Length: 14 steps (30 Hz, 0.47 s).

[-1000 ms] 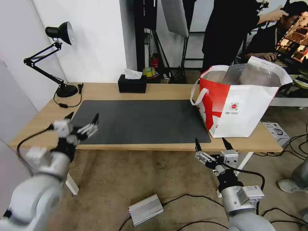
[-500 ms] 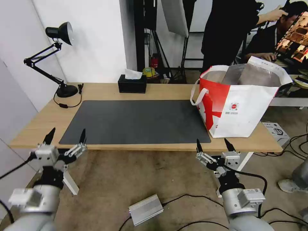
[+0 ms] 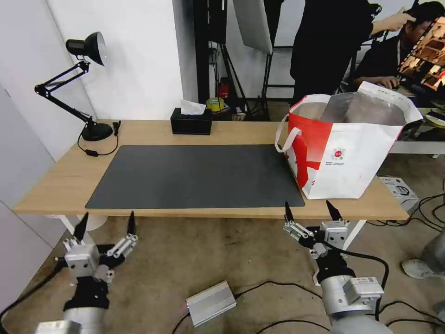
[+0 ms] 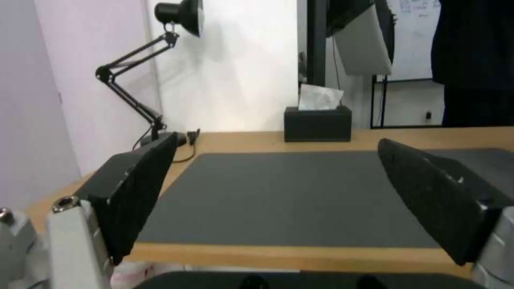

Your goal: Pick up the trash from the table and place it into the takeout bag.

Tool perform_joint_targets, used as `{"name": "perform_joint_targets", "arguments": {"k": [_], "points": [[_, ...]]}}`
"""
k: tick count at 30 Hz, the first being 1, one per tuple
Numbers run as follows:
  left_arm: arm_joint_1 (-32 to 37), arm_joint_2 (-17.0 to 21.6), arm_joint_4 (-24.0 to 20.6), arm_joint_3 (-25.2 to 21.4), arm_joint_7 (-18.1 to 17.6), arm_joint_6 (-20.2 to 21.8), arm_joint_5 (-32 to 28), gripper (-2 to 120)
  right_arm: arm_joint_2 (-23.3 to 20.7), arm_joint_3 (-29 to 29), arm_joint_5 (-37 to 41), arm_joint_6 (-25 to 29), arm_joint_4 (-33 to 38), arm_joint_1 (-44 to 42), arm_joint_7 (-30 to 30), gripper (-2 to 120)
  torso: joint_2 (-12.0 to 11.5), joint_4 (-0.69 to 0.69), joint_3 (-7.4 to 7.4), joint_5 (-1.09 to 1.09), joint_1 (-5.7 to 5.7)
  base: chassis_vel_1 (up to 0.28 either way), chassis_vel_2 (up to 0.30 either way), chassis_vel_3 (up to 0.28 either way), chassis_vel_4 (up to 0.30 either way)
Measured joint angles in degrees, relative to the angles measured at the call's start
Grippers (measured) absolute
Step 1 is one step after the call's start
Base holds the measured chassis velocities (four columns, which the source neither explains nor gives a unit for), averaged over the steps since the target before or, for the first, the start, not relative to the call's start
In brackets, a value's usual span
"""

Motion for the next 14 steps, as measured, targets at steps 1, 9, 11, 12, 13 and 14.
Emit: {"name": "perform_joint_targets", "arguments": {"k": [1,9,11,12,13,14], "points": [[0.3,0.3,0.0,0.5,-0.5,-0.1,0.4,100,0.0,0.0,-0.1,0.0,0.1,-0.1,0.0,100,0.0,0.0,0.0,0.01,0.0,0.0,0.0,0.0,0.0],[0.4,0.7,0.0,0.9,-1.1,-0.1,0.6,100,0.2,-0.1,-1.1,0.1,0.1,-0.2,0.1,100,0.0,0.0,0.0,0.0,0.0,0.0,0.0,0.0,0.0],[0.4,0.7,0.0,0.9,-1.1,-0.1,0.6,100,0.2,-0.1,-1.1,0.1,0.1,-0.2,0.1,100,0.0,0.0,0.0,0.0,0.0,0.0,0.0,0.0,0.0],[0.3,0.8,0.1,0.9,-1.1,-0.1,0.5,100,0.2,-0.1,-1.1,0.1,0.1,-0.2,0.1,100,0.0,0.0,0.0,0.0,0.0,0.0,0.0,0.0,0.0],[0.3,0.8,0.1,0.9,-1.1,-0.1,0.5,100,0.2,-0.1,-1.1,0.1,0.1,-0.2,0.1,100,0.0,0.0,0.0,0.0,0.0,0.0,0.0,0.0,0.0],[0.3,0.8,0.1,0.9,-1.1,-0.1,0.5,100,0.2,-0.1,-1.1,0.1,0.2,-0.2,0.2,100,0.0,0.0,0.0,0.0,0.0,0.0,0.0,0.0,0.0]]}}
